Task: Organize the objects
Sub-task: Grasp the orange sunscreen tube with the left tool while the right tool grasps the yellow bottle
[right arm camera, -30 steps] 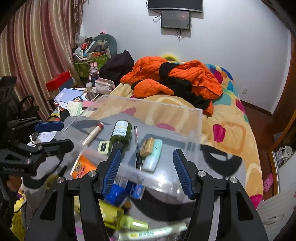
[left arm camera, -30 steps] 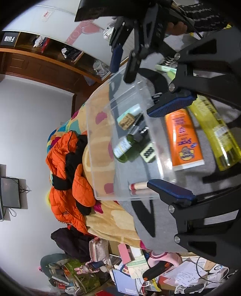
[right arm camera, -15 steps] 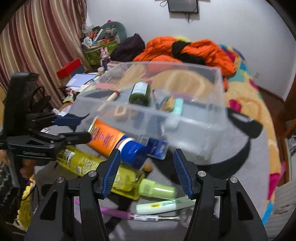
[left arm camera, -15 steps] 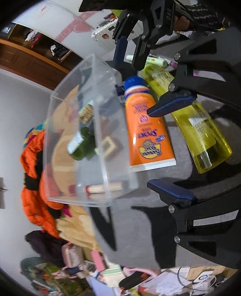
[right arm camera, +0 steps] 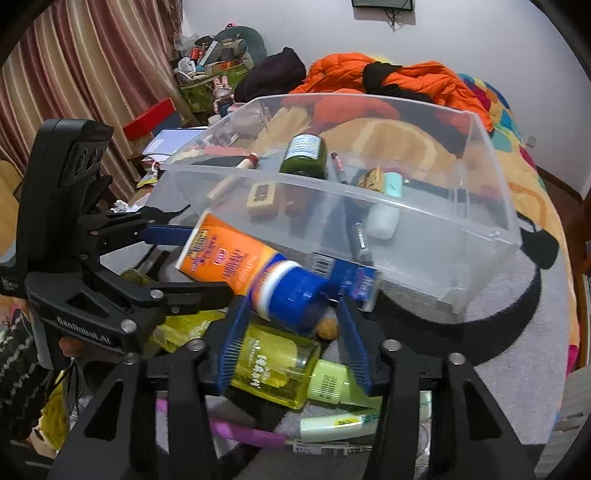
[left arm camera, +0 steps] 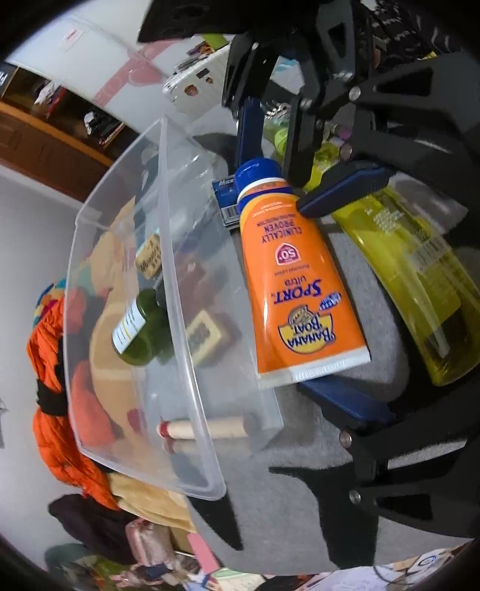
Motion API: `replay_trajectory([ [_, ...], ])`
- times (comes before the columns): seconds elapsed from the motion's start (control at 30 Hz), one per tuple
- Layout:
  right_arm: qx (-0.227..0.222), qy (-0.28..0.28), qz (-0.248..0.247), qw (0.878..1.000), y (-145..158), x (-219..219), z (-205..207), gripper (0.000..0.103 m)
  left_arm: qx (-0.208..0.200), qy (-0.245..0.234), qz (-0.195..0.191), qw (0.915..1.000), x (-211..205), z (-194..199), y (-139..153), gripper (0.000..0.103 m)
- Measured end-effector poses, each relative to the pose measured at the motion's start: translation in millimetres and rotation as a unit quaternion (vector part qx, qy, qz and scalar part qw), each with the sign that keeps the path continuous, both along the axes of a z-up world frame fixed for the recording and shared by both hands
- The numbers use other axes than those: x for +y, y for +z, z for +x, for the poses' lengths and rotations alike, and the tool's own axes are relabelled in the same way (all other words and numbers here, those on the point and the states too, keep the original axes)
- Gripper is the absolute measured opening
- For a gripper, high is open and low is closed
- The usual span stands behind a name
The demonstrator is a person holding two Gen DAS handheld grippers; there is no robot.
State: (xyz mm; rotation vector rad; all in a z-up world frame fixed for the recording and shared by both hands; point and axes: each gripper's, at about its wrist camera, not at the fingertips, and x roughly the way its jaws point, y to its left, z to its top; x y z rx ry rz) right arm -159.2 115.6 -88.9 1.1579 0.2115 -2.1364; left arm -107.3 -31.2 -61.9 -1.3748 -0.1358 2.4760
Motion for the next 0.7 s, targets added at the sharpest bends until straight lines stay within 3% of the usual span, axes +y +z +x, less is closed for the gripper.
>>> replay_trajectory([
  [0.1,0.007,-0.008,0.008,1.000,-1.0,2.0,0.1,0.041,0.014,-0.005,-0.006,0.9999,1.7,8.9,8.4,0.076],
  [0.3,-0.017,-0.010,-0.027,0.999,-0.8,13.7,-5.2,0.039,0.031,-0.003,0.001,0.9995,0.9,26.0,25.6,0.067],
  [0.57,-0.029,0.007,-0.048,0.998,1.3,7.8,-5.3,0.039,0.073,-0.009,-0.012,0.9972,5.1,62.3,52.2,0.066],
  [0.63,-0.029,0.011,-0.052,0.998,3.0,4.2,-5.7,0.035,0.073,-0.022,-0.004,0.9970,7.5,72.5,56.2,0.046],
  [0.67,-0.042,0.034,-0.072,0.996,5.0,-0.4,-4.4,0.026,0.071,-0.031,0.002,0.9970,9.5,76.8,56.8,0.042],
  [0.7,-0.052,0.050,-0.085,0.994,7.1,-5.3,-2.1,0.026,0.072,-0.034,-0.005,0.9968,13.5,82.1,57.5,0.042],
])
